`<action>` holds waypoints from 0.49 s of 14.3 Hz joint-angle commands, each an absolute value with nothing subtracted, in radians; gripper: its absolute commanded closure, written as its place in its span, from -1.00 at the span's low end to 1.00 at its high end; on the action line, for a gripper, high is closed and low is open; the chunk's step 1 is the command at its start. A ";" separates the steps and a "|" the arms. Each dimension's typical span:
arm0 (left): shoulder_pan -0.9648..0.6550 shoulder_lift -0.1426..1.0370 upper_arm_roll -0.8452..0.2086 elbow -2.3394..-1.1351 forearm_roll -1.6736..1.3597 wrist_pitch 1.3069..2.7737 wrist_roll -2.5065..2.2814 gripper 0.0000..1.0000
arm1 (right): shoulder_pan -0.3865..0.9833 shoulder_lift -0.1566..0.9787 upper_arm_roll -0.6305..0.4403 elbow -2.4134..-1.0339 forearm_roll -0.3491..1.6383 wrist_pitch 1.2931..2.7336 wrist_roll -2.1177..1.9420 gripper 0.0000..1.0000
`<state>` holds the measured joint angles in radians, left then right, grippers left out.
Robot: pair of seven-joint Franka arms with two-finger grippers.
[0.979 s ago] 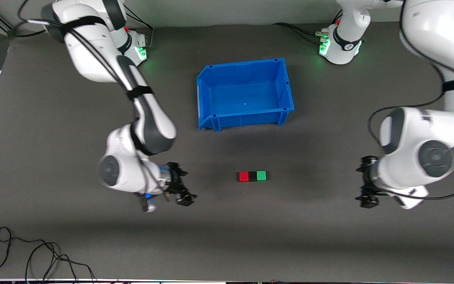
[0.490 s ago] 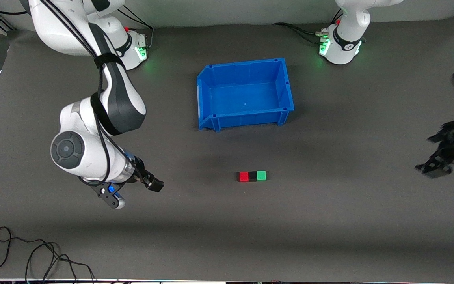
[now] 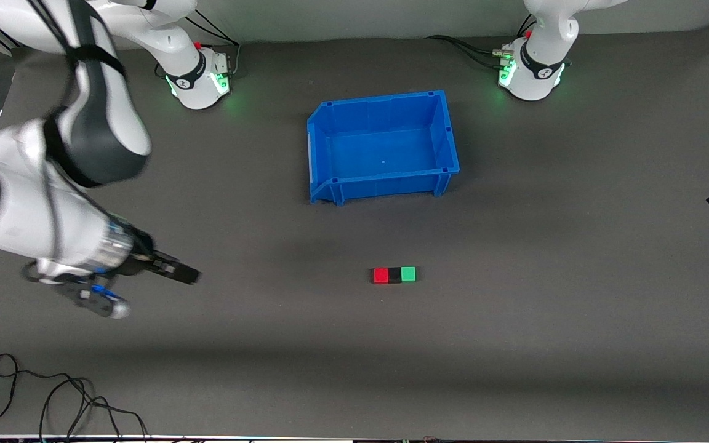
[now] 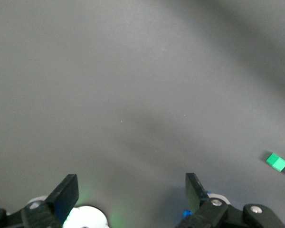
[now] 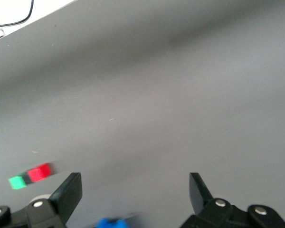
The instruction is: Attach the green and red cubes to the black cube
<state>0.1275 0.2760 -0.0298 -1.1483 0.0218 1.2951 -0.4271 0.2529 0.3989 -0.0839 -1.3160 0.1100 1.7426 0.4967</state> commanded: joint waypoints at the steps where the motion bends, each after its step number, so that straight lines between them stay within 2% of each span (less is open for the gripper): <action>1: 0.112 0.301 -0.044 -1.118 0.029 1.313 -0.294 -1.00 | 0.221 0.235 -0.052 -1.480 0.029 1.747 0.338 -1.00; 2: 0.101 0.301 -0.049 -1.118 0.035 1.322 -0.203 -1.00 | 0.175 0.174 -0.007 -1.543 0.028 1.747 0.280 -1.00; 5: 0.087 0.301 -0.051 -1.129 0.067 1.344 -0.057 -1.00 | -0.134 0.062 0.304 -1.624 0.005 1.726 0.227 -1.00; 7: 0.055 0.273 -0.051 -1.188 0.119 1.393 0.032 -1.00 | -0.125 0.051 0.328 -1.614 -0.069 1.684 0.227 -1.00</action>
<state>0.0894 0.2944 -0.0570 -1.1486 0.0683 1.3506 -0.0611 -0.1123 0.1024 0.2866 -1.5621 -0.0100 1.6959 0.2513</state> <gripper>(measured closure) 0.000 0.000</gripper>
